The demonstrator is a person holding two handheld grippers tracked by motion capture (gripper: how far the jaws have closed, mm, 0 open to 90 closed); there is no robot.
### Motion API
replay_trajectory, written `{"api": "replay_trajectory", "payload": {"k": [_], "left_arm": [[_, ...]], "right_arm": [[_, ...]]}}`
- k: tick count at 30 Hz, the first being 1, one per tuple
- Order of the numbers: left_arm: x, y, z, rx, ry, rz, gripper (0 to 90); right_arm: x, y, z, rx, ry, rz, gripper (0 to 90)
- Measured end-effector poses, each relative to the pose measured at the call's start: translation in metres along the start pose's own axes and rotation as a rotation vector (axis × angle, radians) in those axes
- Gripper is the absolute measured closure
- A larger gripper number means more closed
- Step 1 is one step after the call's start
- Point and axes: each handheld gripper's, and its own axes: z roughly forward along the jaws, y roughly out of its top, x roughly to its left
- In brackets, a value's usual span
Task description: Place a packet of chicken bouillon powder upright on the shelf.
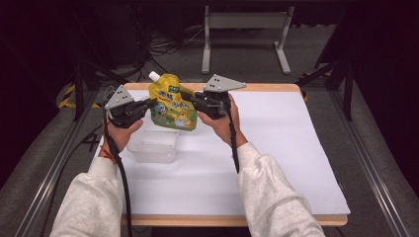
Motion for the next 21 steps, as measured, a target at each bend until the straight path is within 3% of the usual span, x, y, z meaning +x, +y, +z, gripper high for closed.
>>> {"api": "replay_trajectory", "payload": {"k": [9,21], "left_arm": [[0.011,-0.006,-0.004,-0.018,0.019,-0.021,89.9],[0.026,-0.004,0.004,-0.05,0.037,-0.052,90.0]], "right_arm": [[0.001,-0.002,0.015,-0.003,0.012,0.009,90.0],[-0.013,0.005,0.032,-0.028,-0.035,0.003,90.0]]}}
